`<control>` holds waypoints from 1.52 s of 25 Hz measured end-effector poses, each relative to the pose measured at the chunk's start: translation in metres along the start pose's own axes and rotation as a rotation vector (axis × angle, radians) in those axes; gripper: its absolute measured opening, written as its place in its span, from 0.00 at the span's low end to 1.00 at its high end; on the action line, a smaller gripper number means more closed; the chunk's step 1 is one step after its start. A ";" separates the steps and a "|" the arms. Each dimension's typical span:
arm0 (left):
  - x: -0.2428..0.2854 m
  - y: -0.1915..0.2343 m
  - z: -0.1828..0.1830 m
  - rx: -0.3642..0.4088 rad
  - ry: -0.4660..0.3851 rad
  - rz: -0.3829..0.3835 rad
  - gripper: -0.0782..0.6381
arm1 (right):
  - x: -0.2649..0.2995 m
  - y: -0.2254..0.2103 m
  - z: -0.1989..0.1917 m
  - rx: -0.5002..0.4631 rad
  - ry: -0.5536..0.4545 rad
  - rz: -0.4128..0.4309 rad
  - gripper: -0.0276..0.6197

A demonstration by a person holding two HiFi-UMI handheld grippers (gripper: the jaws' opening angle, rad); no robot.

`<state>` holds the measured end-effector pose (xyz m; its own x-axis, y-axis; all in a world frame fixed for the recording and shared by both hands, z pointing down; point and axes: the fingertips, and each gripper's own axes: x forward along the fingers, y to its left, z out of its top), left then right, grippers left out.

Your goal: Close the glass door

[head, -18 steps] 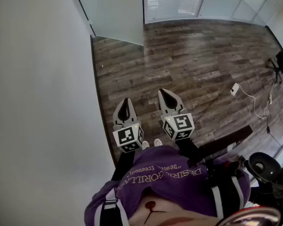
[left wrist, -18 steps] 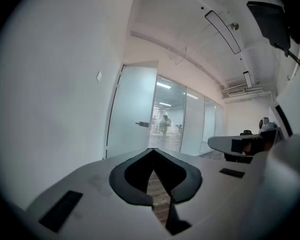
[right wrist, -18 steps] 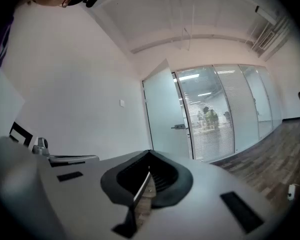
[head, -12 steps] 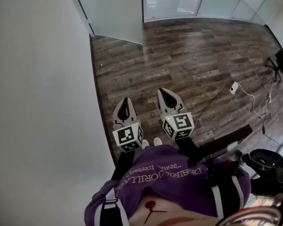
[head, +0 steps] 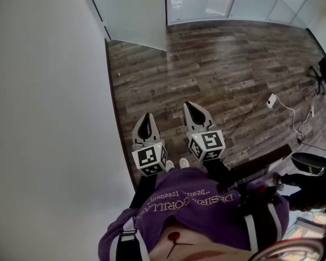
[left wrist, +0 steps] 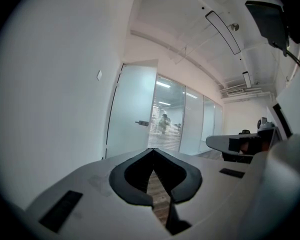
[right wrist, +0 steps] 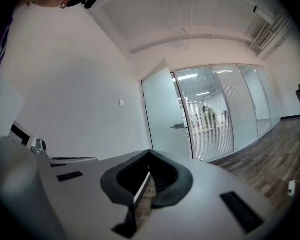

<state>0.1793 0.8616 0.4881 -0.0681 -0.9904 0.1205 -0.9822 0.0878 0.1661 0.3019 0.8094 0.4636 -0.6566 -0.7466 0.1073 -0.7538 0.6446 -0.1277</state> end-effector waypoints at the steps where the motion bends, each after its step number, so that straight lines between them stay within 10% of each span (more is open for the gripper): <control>1: -0.001 0.002 0.000 -0.002 0.002 0.000 0.11 | 0.000 0.002 0.000 0.000 0.001 -0.002 0.03; 15: 0.006 0.023 -0.019 -0.036 0.045 0.001 0.11 | 0.015 -0.004 -0.007 0.007 0.005 -0.066 0.03; 38: 0.161 0.000 0.019 -0.024 0.010 0.074 0.11 | 0.147 -0.103 0.032 -0.004 0.021 0.051 0.03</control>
<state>0.1651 0.6997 0.4892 -0.1382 -0.9801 0.1427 -0.9700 0.1631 0.1803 0.2839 0.6277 0.4611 -0.6948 -0.7090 0.1209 -0.7191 0.6826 -0.1300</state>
